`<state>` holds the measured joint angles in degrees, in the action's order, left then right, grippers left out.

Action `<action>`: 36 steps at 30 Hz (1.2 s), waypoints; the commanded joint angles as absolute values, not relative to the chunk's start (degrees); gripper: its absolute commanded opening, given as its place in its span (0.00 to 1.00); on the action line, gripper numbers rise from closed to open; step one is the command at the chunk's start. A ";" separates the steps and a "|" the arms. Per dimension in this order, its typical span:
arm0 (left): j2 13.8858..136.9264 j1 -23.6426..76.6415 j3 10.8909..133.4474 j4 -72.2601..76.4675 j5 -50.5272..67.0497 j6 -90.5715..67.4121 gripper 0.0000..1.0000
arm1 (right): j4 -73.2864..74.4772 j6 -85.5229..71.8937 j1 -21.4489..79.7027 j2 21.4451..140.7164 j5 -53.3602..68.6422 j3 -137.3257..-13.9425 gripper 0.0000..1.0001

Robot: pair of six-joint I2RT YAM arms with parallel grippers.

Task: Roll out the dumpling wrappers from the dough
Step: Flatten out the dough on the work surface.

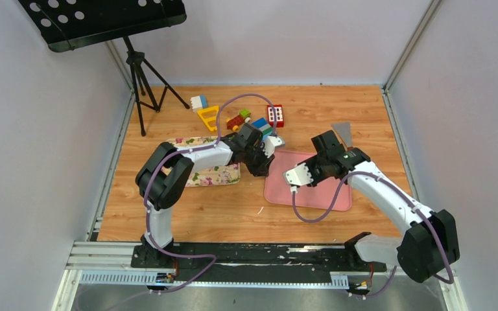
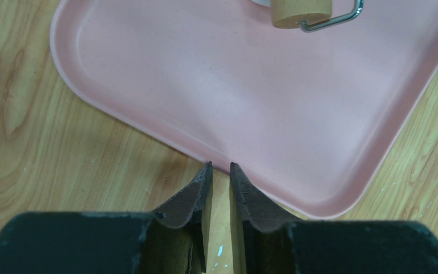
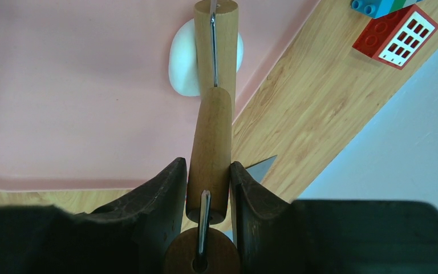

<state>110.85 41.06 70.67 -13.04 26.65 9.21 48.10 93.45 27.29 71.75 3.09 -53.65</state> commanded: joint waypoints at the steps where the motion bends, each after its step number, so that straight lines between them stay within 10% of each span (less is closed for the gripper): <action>1: 111.60 41.33 71.54 -13.78 28.12 9.39 0.24 | 46.57 90.97 27.34 76.74 7.61 -48.96 0.00; 36: 111.85 41.31 71.25 -12.65 23.55 7.57 0.24 | 38.61 71.39 30.65 57.40 3.48 -53.93 0.00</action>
